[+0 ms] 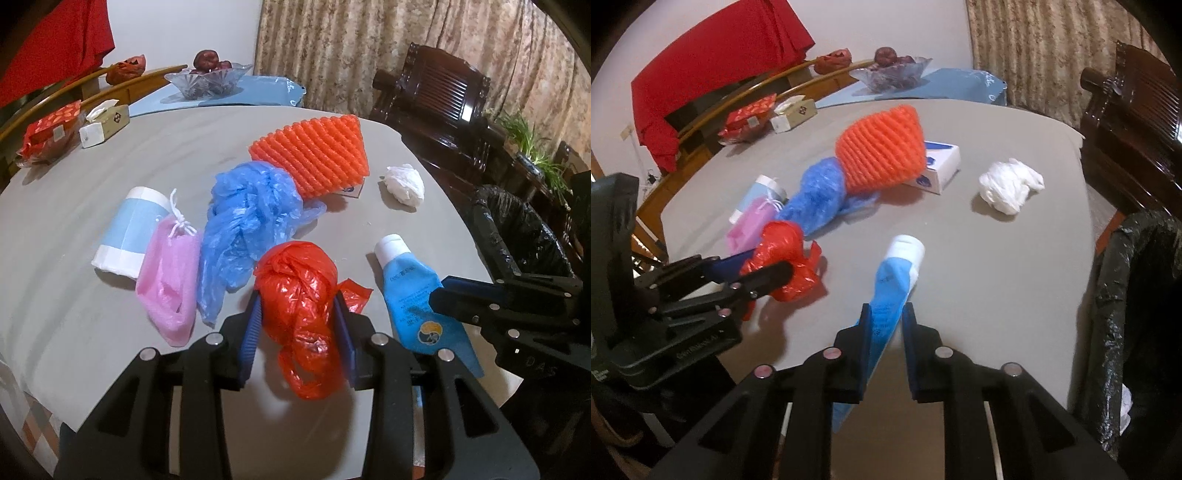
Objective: Collect trash
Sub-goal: 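Lift the blue bottle with the right gripper while the left holds the red bag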
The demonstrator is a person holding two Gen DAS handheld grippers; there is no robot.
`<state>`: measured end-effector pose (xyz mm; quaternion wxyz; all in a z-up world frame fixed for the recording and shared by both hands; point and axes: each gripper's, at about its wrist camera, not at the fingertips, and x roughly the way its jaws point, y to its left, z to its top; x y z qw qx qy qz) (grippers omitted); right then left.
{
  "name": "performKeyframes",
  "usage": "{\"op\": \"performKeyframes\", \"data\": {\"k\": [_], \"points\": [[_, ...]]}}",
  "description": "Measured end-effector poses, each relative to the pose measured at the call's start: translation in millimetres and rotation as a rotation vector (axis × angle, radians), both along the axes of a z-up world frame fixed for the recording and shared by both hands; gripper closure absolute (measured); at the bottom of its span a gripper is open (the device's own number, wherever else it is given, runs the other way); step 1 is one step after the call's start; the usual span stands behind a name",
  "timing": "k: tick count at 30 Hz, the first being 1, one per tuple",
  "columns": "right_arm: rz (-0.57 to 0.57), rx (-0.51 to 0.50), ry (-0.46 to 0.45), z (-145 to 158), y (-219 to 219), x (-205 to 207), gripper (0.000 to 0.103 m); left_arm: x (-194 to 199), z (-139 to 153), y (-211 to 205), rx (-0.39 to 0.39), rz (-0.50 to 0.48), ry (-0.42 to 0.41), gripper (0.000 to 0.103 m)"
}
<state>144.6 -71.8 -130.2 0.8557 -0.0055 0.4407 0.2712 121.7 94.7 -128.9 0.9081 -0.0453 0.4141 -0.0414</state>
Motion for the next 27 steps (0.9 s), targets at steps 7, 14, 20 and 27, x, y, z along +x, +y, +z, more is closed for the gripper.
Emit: {"op": "performKeyframes", "data": {"k": [7,14,20,27], "points": [[0.001,-0.021,0.017,-3,16,6,0.086,-2,1,7,-0.008,0.012,-0.004,0.066],[-0.007,-0.019,0.023,-8,28,19,0.083,-1,0,13,-0.022,0.023,0.001,0.066],[0.02,-0.022,0.027,-14,36,26,0.098,1,0,19,-0.025,0.042,-0.001,0.066],[0.018,-0.027,-0.043,9,22,16,0.101,-2,8,14,-0.023,0.035,-0.024,0.066]]}}
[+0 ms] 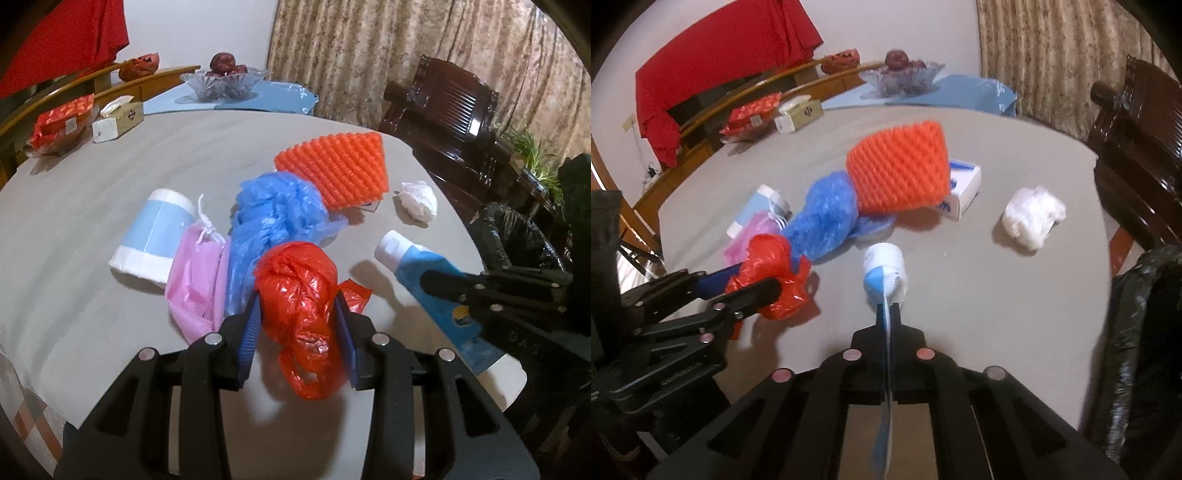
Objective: Collect trash
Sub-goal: 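Lift the blue bottle with the right gripper while the left holds the red bag, then carry red bag and blue bottle over the bin and open both grippers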
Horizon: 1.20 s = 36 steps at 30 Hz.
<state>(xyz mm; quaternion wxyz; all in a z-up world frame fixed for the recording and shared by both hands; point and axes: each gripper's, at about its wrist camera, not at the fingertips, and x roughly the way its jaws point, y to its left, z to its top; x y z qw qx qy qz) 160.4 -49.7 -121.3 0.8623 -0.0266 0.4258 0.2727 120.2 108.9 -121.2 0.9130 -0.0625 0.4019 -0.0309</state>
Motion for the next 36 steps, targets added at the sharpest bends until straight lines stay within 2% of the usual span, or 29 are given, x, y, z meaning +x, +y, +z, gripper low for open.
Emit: {"op": "performKeyframes", "data": {"k": [7,14,22,28,36], "points": [[-0.031,0.023,-0.06,28,-20,-11,0.101,1,22,-14,-0.009,-0.031,-0.049,0.066],[-0.096,0.061,-0.126,58,-53,-17,0.101,8,51,-46,-0.026,-0.084,-0.118,0.066],[-0.231,0.084,-0.194,83,-115,-24,0.101,17,69,-90,-0.035,-0.165,-0.165,0.066],[-0.33,0.069,-0.22,87,-163,-30,0.101,28,77,-138,-0.036,-0.248,-0.197,0.066],[-0.468,0.028,-0.195,70,-230,-38,0.101,42,64,-216,-0.052,-0.392,-0.186,0.066]]}}
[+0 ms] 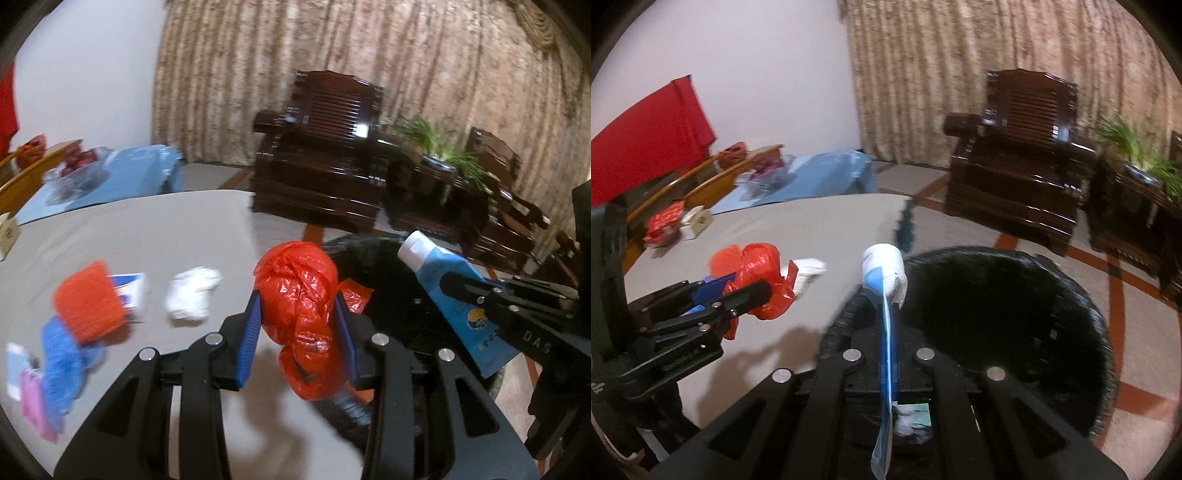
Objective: Collect trash
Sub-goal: 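Carry red bag and blue bottle over the bin and open both grippers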
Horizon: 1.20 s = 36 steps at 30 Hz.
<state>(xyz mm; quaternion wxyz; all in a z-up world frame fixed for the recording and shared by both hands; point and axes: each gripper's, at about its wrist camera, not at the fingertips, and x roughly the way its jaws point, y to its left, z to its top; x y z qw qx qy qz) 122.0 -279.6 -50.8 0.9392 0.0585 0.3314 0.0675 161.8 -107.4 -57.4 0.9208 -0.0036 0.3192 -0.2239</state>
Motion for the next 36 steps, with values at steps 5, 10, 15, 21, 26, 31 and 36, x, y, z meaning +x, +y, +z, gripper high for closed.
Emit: {"op": "performKeyframes", "data": {"k": [5,10,15,21,26,31,36], "points": [[-0.067,0.0,0.018,-12,-32,-1,0.101,11,-11,-40,-0.008,-0.059,0.011,0.066],[-0.116,0.011,0.056,-35,-57,2,0.101,25,-25,-71,-0.009,-0.097,0.05,0.066],[-0.145,0.002,0.101,-57,-71,10,0.1,38,-40,-89,-0.009,-0.127,0.094,0.057],[-0.208,-0.017,0.1,-62,-81,4,0.054,45,-43,-78,-0.047,-0.127,0.116,0.028],[-0.222,-0.003,0.01,-45,-78,-12,0.007,38,-28,-49,-0.048,-0.08,0.062,0.014],[-0.204,0.038,-0.078,-21,-57,-25,0.006,25,-7,-2,-0.038,-0.004,0.008,0.012],[-0.127,0.069,-0.125,-1,-22,-26,0.006,7,8,61,-0.023,0.115,-0.027,0.012]]}}
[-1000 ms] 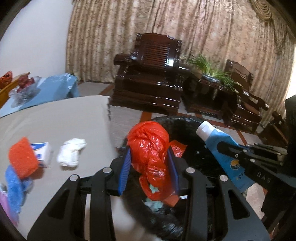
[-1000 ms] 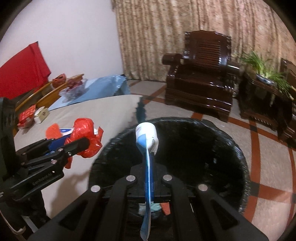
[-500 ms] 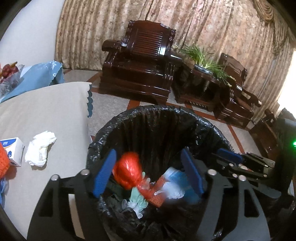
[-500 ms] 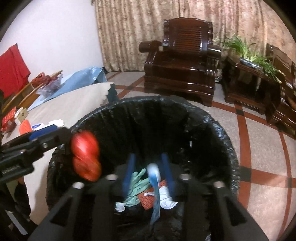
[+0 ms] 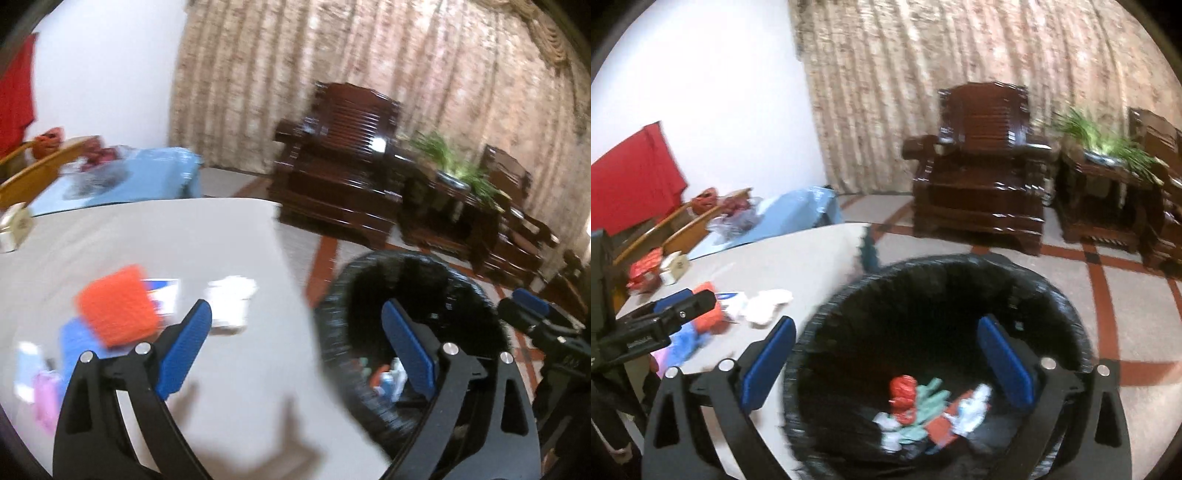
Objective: Collect trash
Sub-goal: 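Carry red bag and blue bottle over the bin and open both grippers, then grasp the pink mesh bag with the left gripper while the right grasps the blue plastic bag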
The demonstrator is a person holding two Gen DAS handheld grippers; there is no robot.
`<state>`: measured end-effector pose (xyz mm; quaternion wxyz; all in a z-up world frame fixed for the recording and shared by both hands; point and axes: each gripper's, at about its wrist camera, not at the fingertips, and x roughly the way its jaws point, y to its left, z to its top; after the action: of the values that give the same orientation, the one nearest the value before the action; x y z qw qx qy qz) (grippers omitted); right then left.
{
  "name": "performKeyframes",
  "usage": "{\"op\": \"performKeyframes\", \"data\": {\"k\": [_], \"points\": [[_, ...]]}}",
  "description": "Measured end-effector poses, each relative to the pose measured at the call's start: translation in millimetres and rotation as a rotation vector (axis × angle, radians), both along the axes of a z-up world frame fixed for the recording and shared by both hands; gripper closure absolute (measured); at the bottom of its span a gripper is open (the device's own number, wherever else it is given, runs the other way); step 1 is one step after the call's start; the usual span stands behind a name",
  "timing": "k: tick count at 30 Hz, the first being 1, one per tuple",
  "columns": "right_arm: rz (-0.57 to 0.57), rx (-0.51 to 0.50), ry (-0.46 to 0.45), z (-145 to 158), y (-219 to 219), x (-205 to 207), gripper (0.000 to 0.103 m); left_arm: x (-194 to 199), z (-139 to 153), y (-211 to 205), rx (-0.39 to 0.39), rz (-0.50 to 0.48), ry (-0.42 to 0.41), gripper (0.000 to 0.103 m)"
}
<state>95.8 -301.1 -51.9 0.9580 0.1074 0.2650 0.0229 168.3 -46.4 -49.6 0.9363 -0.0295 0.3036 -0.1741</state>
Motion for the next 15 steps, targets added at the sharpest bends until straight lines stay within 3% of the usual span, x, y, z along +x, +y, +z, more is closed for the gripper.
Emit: {"op": "performKeyframes", "data": {"k": [5,15], "points": [[0.102,-0.002,-0.032,10,46,7,0.006,-25,3,62,0.029,0.128,-0.007,0.012],[0.285,-0.035,0.003,-7,143,27,0.006,-49,-4,147,0.095,0.292,0.006,0.012]]}}
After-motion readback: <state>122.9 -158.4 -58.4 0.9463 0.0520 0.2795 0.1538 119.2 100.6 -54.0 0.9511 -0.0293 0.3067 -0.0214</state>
